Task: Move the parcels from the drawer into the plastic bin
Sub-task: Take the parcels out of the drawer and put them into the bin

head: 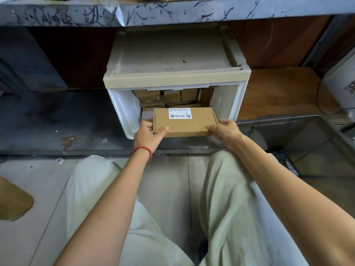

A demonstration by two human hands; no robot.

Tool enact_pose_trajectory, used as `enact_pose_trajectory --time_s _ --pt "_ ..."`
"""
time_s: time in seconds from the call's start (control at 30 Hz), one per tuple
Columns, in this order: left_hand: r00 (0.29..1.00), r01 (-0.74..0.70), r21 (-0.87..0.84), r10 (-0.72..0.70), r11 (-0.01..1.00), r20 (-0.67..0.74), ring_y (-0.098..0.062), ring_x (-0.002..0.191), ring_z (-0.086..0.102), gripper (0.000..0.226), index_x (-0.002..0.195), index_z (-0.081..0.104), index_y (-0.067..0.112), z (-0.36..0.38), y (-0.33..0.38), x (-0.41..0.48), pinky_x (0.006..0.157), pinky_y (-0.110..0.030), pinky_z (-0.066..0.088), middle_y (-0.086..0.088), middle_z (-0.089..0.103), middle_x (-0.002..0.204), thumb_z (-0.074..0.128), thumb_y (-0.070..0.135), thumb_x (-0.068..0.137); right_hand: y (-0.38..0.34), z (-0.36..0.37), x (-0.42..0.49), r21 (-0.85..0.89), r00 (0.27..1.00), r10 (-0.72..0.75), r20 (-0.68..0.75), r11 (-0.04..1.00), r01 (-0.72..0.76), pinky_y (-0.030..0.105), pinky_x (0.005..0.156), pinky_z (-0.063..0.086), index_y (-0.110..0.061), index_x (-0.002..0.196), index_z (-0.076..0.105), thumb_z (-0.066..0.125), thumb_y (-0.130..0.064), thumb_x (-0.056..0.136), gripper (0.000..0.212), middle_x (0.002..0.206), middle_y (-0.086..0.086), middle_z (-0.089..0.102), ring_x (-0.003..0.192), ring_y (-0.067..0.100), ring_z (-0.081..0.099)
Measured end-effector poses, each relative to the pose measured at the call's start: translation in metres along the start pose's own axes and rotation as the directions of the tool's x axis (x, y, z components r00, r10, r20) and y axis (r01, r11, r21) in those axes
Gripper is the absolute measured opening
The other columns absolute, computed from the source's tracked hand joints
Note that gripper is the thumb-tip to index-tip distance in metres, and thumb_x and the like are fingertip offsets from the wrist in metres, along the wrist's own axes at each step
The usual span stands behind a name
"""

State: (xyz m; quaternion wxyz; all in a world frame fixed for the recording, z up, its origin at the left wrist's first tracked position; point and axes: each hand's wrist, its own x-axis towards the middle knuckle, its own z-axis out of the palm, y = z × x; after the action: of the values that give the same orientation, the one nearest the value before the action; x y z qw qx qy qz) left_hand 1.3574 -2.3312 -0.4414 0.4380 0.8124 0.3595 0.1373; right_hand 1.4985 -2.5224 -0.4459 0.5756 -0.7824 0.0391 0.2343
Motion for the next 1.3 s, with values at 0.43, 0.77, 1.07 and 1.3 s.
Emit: enact_pose_trajectory --time_s 0.43,0.77,1.07,1.3 --pt "0.918 -0.254 0.062 0.22 0.965 0.328 -0.024 0.124 0.05 0.085 0.142 0.037 0.023 0.102 0.101 -0.029 0.103 -0.041 0.04 -0.008 0.056 0.133 0.083 0.029 0.071 0.048 -0.156 -0.023 0.072 0.975 -0.034 -0.218 0.996 0.05 0.033 0.076 0.057 -0.006 0.128 0.053 0.075 -0.025 0.084 0.053 0.121 0.008 0.061 0.098 0.02 0.063" --pt "0.728 -0.434 0.062 0.309 0.899 0.612 -0.025 0.123 0.051 0.084 0.142 0.04 0.023 0.226 0.15 -0.094 0.104 -0.034 0.039 -0.007 0.056 0.133 0.083 0.021 0.07 0.144 -0.268 -0.075 0.272 0.873 0.156 -0.461 0.962 -0.028 0.036 0.064 0.051 -0.01 0.132 0.041 0.076 -0.02 0.083 0.061 0.12 0.019 0.062 0.098 0.028 0.062" --pt "0.56 -0.556 0.106 0.277 0.824 0.781 -0.026 0.118 0.053 0.079 0.139 0.042 0.025 0.292 0.155 -0.131 0.101 -0.035 0.041 -0.007 0.059 0.128 0.082 0.015 0.071 0.21 -0.297 -0.115 0.315 0.824 0.312 -0.473 0.933 -0.173 0.047 0.091 0.053 -0.02 0.126 0.036 0.067 -0.034 0.09 0.05 0.126 0.009 0.051 0.112 0.029 0.058" --pt "0.523 -0.513 0.125 0.193 0.85 0.83 -0.025 0.128 0.046 0.066 0.144 0.039 0.026 0.316 0.141 -0.127 0.108 -0.039 0.036 -0.006 0.051 0.139 0.069 0.014 0.086 0.231 -0.302 -0.113 0.212 0.807 0.387 -0.445 0.922 -0.325 0.034 0.079 0.051 -0.021 0.113 0.046 0.071 -0.047 0.082 0.048 0.122 0.006 0.056 0.104 0.021 0.056"
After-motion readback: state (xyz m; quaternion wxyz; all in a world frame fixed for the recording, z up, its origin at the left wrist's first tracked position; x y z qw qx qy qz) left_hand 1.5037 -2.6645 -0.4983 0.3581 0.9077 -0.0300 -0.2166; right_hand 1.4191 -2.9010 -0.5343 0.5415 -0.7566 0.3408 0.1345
